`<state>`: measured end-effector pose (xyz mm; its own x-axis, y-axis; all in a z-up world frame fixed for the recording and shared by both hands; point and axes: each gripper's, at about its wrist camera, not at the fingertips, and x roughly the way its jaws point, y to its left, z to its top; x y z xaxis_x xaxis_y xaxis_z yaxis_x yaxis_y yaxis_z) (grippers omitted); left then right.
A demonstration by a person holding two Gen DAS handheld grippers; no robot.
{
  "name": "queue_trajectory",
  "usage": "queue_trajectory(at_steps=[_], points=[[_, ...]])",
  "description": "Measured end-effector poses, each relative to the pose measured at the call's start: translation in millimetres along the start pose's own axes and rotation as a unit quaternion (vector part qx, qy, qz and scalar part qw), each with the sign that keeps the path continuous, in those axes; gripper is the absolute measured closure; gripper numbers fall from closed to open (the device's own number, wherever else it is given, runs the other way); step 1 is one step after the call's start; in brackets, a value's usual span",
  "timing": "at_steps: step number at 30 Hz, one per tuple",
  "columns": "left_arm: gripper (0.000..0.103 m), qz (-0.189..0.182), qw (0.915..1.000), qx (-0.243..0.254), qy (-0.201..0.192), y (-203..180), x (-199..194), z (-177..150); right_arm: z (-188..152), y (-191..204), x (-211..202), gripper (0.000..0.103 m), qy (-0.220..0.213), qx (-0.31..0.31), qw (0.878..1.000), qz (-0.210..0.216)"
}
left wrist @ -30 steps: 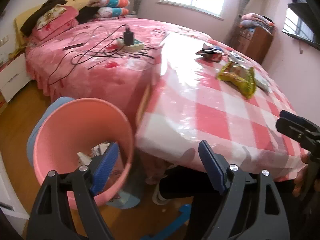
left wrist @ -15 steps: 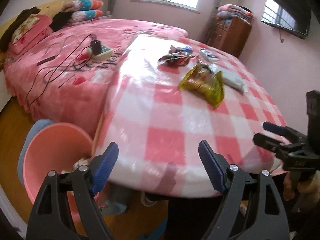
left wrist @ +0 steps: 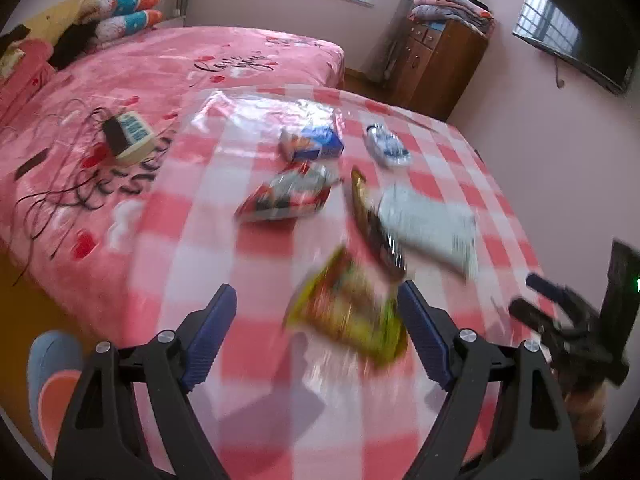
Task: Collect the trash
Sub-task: 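Move both empty tools back over the table trash, then grasp the blue tissue pack with the left tool while the right grasps the white yogurt bottle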
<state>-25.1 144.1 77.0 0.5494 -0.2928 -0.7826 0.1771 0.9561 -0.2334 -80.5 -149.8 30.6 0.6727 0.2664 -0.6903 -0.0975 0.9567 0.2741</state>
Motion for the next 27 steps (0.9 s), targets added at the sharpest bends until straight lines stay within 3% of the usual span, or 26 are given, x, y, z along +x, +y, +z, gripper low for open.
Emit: queue_trajectory(at_steps=[4, 10, 11, 12, 17, 27], points=[[0.020, -0.011, 0.9996, -0.023, 0.012, -8, 42, 47, 26, -17, 16, 0.005, -0.004, -0.002, 1.000, 0.004], [0.020, 0.018, 0.9976, -0.058, 0.034, -7, 109, 104, 72, -39, 58, 0.007, 0.009, 0.016, 0.999, 0.027], [0.020, 0.020, 0.9973, -0.058, 0.039, -7, 120, 113, 77, -40, 63, 0.011, 0.009, 0.018, 0.999, 0.032], [0.020, 0.022, 0.9972, -0.057, 0.042, -7, 126, 118, 86, -42, 70, 0.016, 0.011, 0.019, 0.999, 0.037], [0.020, 0.033, 0.9946, -0.074, 0.064, 0, 157, 137, 122, -47, 108, 0.017, 0.030, 0.030, 0.997, 0.060], [0.020, 0.038, 0.9931, -0.070, 0.086, -2, 193, 146, 160, -44, 161, 0.018, 0.068, 0.010, 0.996, 0.050]])
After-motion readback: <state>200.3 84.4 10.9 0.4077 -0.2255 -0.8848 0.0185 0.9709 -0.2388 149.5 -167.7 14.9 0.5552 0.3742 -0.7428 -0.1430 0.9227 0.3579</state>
